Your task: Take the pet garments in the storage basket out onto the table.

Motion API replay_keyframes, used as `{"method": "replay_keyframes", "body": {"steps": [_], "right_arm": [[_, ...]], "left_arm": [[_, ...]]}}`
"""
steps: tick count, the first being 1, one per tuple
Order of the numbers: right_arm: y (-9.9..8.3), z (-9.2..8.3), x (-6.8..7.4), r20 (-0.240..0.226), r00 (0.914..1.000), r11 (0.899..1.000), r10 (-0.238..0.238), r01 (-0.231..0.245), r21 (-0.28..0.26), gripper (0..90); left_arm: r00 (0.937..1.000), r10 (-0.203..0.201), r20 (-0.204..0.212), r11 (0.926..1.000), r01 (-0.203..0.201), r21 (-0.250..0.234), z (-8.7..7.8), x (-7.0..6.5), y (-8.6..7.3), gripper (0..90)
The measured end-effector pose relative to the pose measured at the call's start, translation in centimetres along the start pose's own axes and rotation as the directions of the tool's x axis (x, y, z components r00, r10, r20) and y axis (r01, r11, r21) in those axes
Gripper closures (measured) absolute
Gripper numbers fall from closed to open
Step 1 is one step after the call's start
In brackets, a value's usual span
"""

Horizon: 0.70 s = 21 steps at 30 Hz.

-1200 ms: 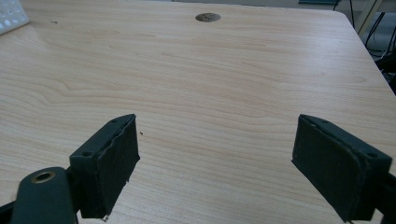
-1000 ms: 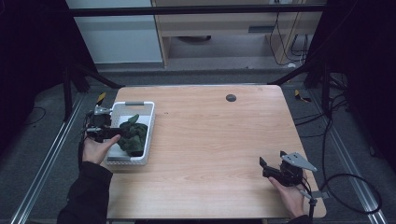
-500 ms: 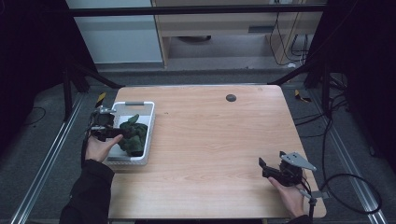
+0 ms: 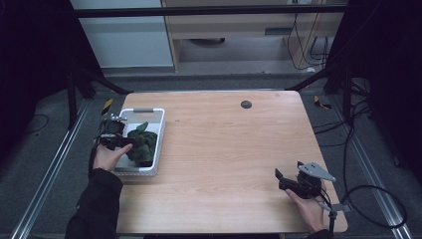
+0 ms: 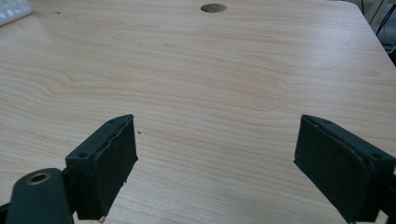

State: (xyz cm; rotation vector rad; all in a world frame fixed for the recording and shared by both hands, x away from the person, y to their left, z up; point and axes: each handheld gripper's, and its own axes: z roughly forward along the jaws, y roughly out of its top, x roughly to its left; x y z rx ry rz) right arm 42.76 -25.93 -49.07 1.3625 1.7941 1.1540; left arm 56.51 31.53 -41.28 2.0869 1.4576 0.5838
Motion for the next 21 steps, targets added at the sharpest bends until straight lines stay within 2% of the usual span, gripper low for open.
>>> {"method": "replay_keyframes", "body": {"steps": [9, 13, 21], "right_arm": [[0.0, 0.1, 0.0, -0.005, 1.0, 1.0, -0.003, 0.003, 0.012, 12.3], [-0.1, 0.2, 0.0, -0.007, 1.0, 1.0, -0.003, 0.003, 0.014, 12.0], [0.0, 0.2, 0.0, -0.002, 1.0, 1.0, -0.002, 0.002, 0.02, 11.6]], "left_arm": [[0.9996, -0.021, 0.02, 0.9987, 0.02, 0.047, 1.3, 0.3, -0.2, 21.1], [0.9995, -0.018, 0.027, 0.9981, 0.016, 0.06, 1.6, 0.2, -0.3, 22.9], [0.9992, -0.023, 0.032, 0.9962, 0.021, 0.084, 2.0, 0.0, -0.3, 40.4]]}}
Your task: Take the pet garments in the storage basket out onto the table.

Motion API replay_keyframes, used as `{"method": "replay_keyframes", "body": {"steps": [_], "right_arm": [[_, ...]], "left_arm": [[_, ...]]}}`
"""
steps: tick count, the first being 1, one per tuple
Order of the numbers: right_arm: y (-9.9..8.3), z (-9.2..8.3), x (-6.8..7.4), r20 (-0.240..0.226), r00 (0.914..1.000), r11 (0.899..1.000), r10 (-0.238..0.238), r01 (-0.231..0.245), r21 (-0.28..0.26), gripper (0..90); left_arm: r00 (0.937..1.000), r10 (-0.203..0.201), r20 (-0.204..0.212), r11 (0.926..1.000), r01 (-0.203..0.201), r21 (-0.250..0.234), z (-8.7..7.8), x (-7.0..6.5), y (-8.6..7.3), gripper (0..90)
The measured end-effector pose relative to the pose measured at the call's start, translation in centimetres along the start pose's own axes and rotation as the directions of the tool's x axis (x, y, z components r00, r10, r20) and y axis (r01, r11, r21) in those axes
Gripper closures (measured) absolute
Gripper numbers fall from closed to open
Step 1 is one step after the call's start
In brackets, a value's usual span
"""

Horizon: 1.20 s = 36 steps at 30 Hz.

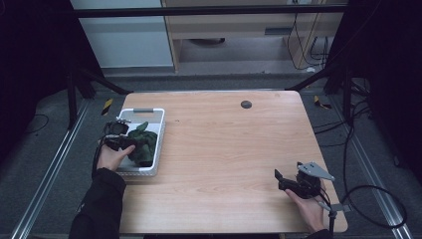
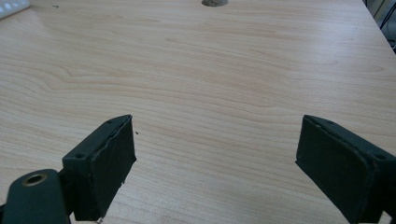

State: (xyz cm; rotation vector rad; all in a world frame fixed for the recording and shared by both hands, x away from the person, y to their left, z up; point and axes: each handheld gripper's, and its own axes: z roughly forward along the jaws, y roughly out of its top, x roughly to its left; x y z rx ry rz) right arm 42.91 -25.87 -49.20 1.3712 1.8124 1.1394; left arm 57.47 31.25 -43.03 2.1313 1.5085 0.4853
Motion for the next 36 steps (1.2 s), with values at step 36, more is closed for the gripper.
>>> {"method": "replay_keyframes", "body": {"steps": [36], "right_arm": [[0.0, 0.0, -0.1, 0.003, 1.0, 1.0, 0.003, -0.003, -0.001, 11.3]], "left_arm": [[0.9995, 0.032, 0.005, 0.9861, -0.03, -0.163, -6.9, -0.1, 0.7, 70.4]]}}
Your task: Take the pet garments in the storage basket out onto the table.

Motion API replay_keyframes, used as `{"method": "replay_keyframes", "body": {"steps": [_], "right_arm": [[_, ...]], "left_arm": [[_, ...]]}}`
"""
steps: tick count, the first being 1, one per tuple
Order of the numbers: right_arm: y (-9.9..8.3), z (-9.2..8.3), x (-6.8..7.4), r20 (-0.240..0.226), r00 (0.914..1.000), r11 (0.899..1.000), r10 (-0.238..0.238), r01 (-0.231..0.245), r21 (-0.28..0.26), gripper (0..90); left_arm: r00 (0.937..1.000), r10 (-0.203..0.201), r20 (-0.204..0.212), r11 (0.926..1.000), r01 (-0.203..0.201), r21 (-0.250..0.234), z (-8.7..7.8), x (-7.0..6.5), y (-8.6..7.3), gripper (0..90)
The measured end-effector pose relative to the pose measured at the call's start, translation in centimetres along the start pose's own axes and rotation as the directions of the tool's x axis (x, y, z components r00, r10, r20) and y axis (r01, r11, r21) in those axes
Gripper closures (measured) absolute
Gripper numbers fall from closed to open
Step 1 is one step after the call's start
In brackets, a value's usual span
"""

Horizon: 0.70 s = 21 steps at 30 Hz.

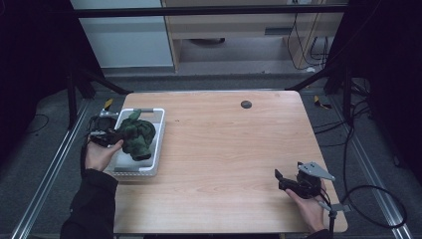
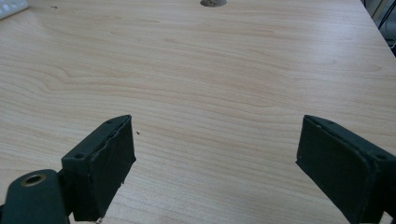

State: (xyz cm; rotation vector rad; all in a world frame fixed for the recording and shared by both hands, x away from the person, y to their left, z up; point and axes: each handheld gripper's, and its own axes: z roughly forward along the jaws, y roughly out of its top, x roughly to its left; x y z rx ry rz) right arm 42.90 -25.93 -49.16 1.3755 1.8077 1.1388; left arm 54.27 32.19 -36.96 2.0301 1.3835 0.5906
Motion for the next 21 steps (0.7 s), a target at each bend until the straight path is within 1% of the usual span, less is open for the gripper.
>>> {"method": "replay_keyframes", "body": {"steps": [3, 6, 7, 8, 9, 10, 13, 14, 15, 16, 17, 21], "right_arm": [[0.0, 0.0, 0.0, 0.0, 1.0, 1.0, -0.001, 0.001, -0.001, 11.3], [0.0, 0.0, 0.0, 0.001, 1.0, 1.0, 0.0, 0.0, 0.0, 11.2], [0.0, 0.0, 0.0, 0.001, 1.0, 1.0, 0.0, 0.0, 0.0, 11.2], [0.0, 0.0, 0.0, 0.0, 1.0, 1.0, 0.0, 0.0, -0.001, 11.2], [0.0, 0.0, 0.0, 0.0, 1.0, 1.0, 0.0, 0.0, -0.001, 11.2], [0.0, 0.0, 0.0, 0.001, 1.0, 1.0, 0.001, -0.001, -0.001, 11.3], [0.0, 0.0, 0.0, 0.002, 1.0, 1.0, 0.001, -0.001, -0.001, 11.2], [0.0, 0.0, 0.0, 0.002, 1.0, 1.0, 0.001, -0.001, -0.001, 11.2], [0.0, 0.0, 0.0, 0.002, 1.0, 1.0, 0.001, -0.001, -0.001, 11.2], [0.0, 0.0, 0.0, 0.0, 1.0, 1.0, 0.001, -0.001, -0.002, 11.2], [0.0, 0.0, 0.0, 0.0, 1.0, 1.0, 0.001, -0.001, -0.002, 11.2], [0.0, 0.0, 0.0, 0.0, 1.0, 1.0, 0.001, -0.001, -0.002, 11.3]], "left_arm": [[1.0, 0.005, 0.002, 1.0, -0.005, -0.008, -0.5, -0.1, 0.1, 70.4], [0.9998, 0.02, 0.004, 0.9995, -0.02, -0.026, -1.3, -0.2, 0.3, 70.4], [0.9998, 0.02, 0.004, 0.9995, -0.02, -0.026, -1.3, -0.2, 0.3, 70.4], [0.9997, 0.022, 0.006, 0.9991, -0.022, -0.036, -1.7, -0.3, 0.4, 70.4], [0.9997, 0.022, 0.006, 0.9991, -0.022, -0.036, -1.7, -0.3, 0.4, 70.4], [0.9997, 0.024, 0.007, 0.9988, -0.024, -0.044, -2.1, -0.3, 0.5, 70.4], [0.9995, 0.031, 0.005, 0.9983, -0.03, -0.05, -2.5, -0.4, 0.6, 70.4], [0.9994, 0.034, 0.004, 0.9974, -0.034, -0.063, -3.1, -0.4, 0.7, 70.4], [0.9994, 0.034, 0.004, 0.9974, -0.034, -0.063, -3.1, -0.4, 0.7, 70.4], [0.9992, 0.039, 0.005, 0.9966, -0.038, -0.073, -3.6, -0.5, 0.8, 70.4], [0.9992, 0.039, 0.005, 0.9966, -0.038, -0.073, -3.6, -0.5, 0.8, 70.5], [0.9982, 0.059, 0.008, 0.994, -0.058, -0.092, -4.7, -0.9, 1.1, 70.5]]}}
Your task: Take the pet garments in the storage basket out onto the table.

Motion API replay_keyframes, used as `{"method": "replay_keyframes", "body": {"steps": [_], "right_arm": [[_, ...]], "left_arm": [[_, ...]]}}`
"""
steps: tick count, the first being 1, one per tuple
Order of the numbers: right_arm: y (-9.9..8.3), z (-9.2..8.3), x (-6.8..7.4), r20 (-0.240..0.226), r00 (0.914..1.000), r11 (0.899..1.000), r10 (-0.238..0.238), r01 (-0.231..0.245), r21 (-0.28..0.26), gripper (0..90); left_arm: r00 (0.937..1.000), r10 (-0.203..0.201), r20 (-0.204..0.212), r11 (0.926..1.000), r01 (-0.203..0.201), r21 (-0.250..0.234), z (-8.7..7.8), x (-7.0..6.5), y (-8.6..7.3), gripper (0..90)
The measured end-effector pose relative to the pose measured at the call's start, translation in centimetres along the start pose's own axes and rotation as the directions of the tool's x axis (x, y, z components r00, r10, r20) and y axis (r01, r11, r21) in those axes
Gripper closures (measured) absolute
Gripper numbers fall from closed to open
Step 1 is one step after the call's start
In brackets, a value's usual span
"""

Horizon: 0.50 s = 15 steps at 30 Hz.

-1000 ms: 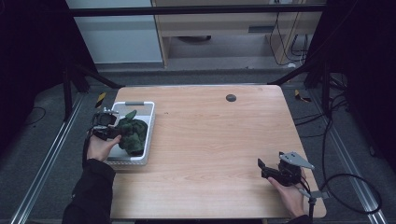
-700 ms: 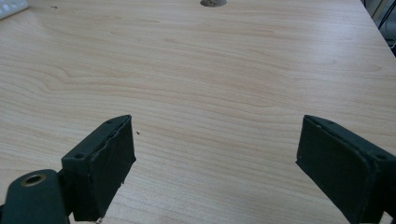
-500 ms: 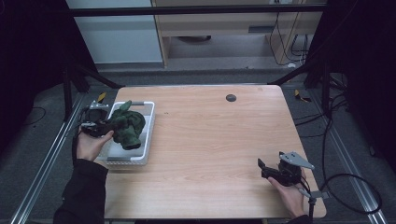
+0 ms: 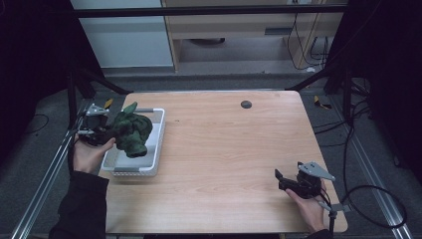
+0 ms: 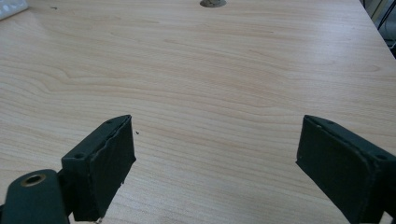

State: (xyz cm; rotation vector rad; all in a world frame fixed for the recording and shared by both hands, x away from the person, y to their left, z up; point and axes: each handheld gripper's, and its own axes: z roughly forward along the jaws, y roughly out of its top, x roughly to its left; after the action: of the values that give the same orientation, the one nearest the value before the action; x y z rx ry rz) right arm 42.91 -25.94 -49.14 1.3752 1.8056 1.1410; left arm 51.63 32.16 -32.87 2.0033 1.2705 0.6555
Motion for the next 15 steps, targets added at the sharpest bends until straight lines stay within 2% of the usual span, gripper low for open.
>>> {"method": "replay_keyframes", "body": {"steps": [5, 15], "right_arm": [[0.0, 0.0, 0.0, 0.001, 1.0, 1.0, 0.0, 0.0, -0.001, 11.3], [0.0, -0.1, 0.0, -0.003, 1.0, 1.0, 0.006, -0.006, -0.001, 11.3]], "left_arm": [[0.9993, 0.034, 0.011, 0.9992, -0.034, -0.021, -1.2, -0.8, 0.6, 70.5], [0.9958, 0.079, 0.046, 0.9964, -0.078, -0.034, -2.1, -2.3, 1.3, 70.5]]}}
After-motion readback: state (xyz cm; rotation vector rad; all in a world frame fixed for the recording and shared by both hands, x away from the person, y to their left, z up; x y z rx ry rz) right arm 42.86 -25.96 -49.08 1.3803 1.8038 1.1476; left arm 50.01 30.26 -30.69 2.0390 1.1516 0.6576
